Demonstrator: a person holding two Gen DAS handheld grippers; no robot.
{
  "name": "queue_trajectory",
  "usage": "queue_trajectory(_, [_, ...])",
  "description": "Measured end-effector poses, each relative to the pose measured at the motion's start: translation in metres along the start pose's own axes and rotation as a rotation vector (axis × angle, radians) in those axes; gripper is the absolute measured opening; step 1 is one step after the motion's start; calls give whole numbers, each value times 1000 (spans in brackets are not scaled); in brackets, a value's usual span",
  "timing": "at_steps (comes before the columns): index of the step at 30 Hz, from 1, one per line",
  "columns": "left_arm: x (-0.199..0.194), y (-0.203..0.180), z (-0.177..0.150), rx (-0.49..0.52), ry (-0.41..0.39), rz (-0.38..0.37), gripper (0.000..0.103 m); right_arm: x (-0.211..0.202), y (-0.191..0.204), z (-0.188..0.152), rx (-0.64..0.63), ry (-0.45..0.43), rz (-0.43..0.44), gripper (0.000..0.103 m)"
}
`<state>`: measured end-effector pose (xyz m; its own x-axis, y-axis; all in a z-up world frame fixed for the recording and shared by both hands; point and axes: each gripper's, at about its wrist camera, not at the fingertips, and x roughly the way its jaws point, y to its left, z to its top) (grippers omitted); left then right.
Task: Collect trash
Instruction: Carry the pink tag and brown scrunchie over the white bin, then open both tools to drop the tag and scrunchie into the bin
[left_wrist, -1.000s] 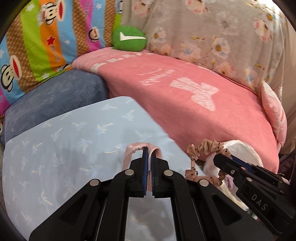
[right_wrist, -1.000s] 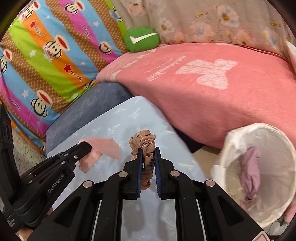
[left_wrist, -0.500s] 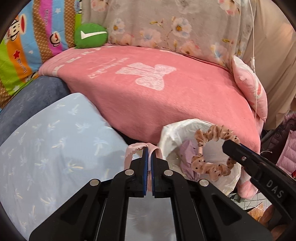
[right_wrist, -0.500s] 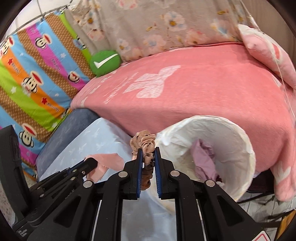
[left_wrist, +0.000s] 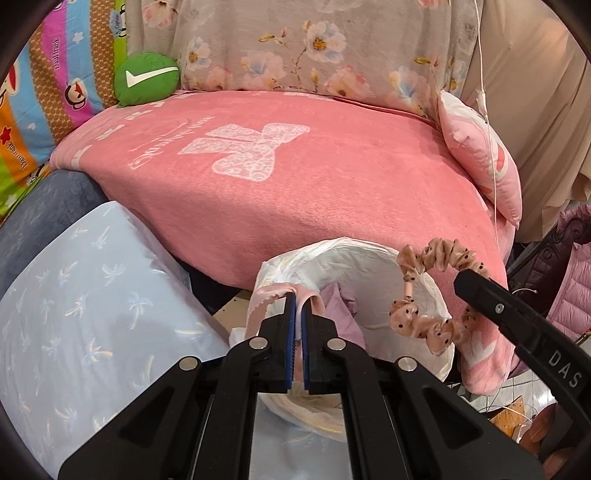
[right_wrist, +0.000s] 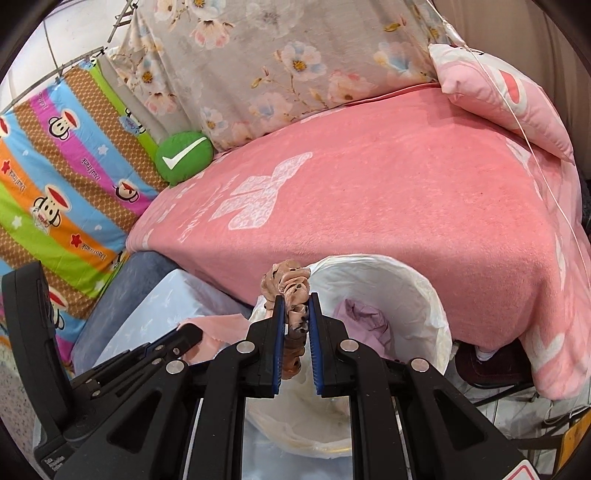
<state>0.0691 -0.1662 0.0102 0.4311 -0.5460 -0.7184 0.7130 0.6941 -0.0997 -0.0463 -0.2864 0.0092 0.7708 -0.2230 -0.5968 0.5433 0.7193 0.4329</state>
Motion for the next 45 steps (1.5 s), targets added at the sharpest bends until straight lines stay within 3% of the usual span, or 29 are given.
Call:
queue_trajectory(10, [12,-12,0,18,33,-33,3,1,-7,3,16,-5,-14,12])
queue_trajectory(24, [24,-1,-4,-12,79,-49,5,13,-3,1,9,17,-29,12])
queue_trajectory(27, [25,9,-5,-42,86,-39,18,18,-1,2,2,27,-29,12])
queue_trajectory(29, [24,15,-6,-60,78,-25,41,22,0,3,-3,33,-30,12])
queue_trajectory(31, [21,20,-6,-69,59,-9,49,26,2,3,-7,41,-28,12])
queue_trajectory(41, [12,33,-7,-73,36,17,49,46,15,-1,-36,80,-29,26])
queue_trajectory(43, [10,35,-9,-74,29,24,50,48,16,-5,-39,91,-32,37])
queue_trajectory(45, [6,36,-11,-76,24,32,53,50,17,-9,-54,108,-35,40])
